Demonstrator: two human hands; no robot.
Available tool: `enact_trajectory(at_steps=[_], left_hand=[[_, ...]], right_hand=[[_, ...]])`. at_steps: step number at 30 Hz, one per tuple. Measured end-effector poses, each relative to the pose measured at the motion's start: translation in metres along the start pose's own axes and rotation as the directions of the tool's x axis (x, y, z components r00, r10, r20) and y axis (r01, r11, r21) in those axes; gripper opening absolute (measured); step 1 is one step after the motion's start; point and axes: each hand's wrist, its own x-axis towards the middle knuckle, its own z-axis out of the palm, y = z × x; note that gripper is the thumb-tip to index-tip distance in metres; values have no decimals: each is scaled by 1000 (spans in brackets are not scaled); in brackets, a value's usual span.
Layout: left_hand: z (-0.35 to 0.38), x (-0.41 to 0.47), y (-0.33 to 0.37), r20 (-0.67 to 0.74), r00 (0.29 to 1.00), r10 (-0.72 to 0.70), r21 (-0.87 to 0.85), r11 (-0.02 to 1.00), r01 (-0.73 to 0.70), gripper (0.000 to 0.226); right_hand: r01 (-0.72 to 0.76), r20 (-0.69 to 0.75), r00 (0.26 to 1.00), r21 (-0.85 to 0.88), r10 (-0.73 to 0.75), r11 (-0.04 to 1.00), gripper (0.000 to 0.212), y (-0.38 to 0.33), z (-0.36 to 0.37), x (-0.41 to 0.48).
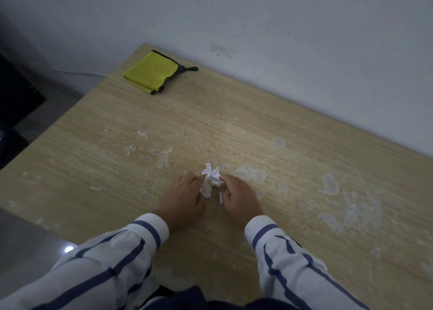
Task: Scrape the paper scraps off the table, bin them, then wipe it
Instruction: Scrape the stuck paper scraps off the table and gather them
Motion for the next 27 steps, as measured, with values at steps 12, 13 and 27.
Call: enact_trajectory(at_steps=[12, 13, 27], left_hand=[[2, 0, -1, -7, 1000, 7, -30, 1000, -7, 44], [3, 0, -2, -2, 1000, 5, -15, 1000, -5, 42], [0, 8, 9, -13, 999, -46, -40, 998, 45, 38]], right_hand=[[-34, -168, 985, 19, 37, 999, 25, -7, 2, 19], [-25, -129, 991, -37, 20, 999, 24, -7, 3, 22], [-139, -76, 986, 129, 150, 982, 7, -8, 1, 13]])
